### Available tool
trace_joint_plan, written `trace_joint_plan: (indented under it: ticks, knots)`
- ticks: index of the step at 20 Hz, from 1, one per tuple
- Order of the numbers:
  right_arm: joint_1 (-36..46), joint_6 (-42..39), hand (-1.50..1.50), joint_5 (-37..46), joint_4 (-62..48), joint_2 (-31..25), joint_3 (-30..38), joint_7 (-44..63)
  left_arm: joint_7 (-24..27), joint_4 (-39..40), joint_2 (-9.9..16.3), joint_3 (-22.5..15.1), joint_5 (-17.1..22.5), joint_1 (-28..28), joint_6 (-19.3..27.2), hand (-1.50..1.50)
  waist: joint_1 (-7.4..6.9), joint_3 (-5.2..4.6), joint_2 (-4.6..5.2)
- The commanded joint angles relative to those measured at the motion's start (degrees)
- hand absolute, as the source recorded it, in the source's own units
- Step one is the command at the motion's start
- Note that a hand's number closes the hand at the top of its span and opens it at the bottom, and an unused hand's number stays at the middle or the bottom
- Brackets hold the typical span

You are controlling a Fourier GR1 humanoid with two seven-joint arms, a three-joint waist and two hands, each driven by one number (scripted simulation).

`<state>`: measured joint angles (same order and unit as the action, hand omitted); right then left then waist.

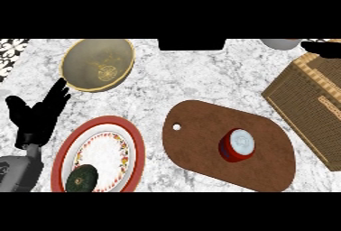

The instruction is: Pick the can from the cutting board and place it in the basket

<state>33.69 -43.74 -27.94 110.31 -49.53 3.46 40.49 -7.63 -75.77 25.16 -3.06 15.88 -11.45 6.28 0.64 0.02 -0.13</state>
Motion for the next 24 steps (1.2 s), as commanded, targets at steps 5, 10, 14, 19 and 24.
trace_joint_plan:
  ticks: [5, 10, 14, 19, 24]
  knots:
    - [-16.93, -1.88, -1.50, 14.76, 7.81, 10.70, 4.26, -10.81, -1.37, -1.09, -1.95, 0.82, -1.54, -1.45, -0.68, 0.00, -0.24, 0.03, 0.12]
    - [-17.51, 2.83, -1.50, 30.65, 5.34, 20.38, -1.83, -19.05, -4.28, -1.78, 0.32, 3.18, -0.50, -2.44, -3.25, 0.00, -0.99, 0.03, 0.25]
    - [-23.47, 7.07, -1.50, 39.51, 4.07, 25.26, -5.02, -26.67, -2.40, -2.82, -0.61, 4.18, -0.90, 0.44, -3.80, 0.00, -0.84, 0.01, 0.15]
    - [-21.92, 12.09, -1.50, 49.00, -6.59, 28.99, -9.49, -35.58, -5.40, -4.45, -2.74, 3.32, -3.44, -1.24, -2.06, 0.00, -0.87, 0.01, 0.18]
    - [-19.16, 11.61, -1.50, 53.70, -12.56, 29.40, -11.88, -35.17, -3.74, -2.85, -3.76, 4.11, -5.07, -0.39, -3.42, 0.00, -0.77, -0.02, 0.18]
